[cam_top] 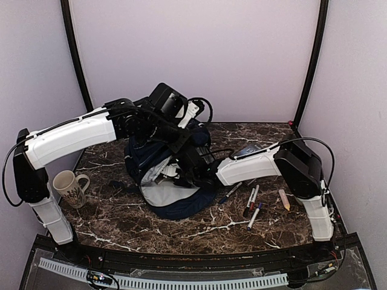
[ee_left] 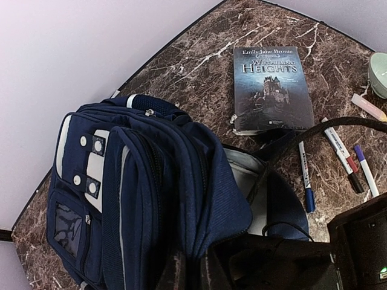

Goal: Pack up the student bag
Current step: Adjust the book in the largest pocket of the bag.

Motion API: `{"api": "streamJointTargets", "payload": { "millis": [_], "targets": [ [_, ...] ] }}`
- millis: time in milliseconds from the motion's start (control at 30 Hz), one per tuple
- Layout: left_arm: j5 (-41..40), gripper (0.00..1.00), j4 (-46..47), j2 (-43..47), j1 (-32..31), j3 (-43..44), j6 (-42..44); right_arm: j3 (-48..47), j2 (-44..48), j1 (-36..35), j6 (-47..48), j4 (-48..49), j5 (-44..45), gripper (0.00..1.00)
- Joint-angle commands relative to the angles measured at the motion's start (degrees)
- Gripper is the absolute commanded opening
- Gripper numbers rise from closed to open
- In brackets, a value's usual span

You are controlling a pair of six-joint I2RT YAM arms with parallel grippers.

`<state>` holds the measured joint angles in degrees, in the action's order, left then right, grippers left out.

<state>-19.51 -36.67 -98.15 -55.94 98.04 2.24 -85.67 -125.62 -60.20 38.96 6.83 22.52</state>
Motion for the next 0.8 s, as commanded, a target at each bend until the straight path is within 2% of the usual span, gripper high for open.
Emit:
{"api": "streamJointTargets", "payload": {
  "millis": [0, 200, 333, 500, 767],
  "targets": [
    [1.2, 0.0, 5.0, 5.5, -1.0, -0.6, -0.9, -2.6, -0.4, -0.3, -1.3, 1.9, 0.7, 0.4],
    [1.8, 0.0, 6.5, 6.9, -1.0, -2.2, 0.5, 3.8, 7.0, -2.8, 1.3, -2.8, -4.9, 0.47],
    [2.7, 0.0, 7.6, 7.4, -1.0, -2.9, 0.9, 3.7, 9.1, -4.4, 3.8, -7.1, -9.4, 0.47],
    [5.2, 0.0, 8.3, 8.0, -1.0, -4.1, -0.3, 1.6, 6.0, -5.5, 6.8, -6.1, -10.3, 0.41],
    [7.7, 0.0, 6.3, 7.7, -1.0, -3.7, -1.7, -5.8, -1.2, -5.8, 7.6, -2.8, -11.4, 0.42]
  ]
}}
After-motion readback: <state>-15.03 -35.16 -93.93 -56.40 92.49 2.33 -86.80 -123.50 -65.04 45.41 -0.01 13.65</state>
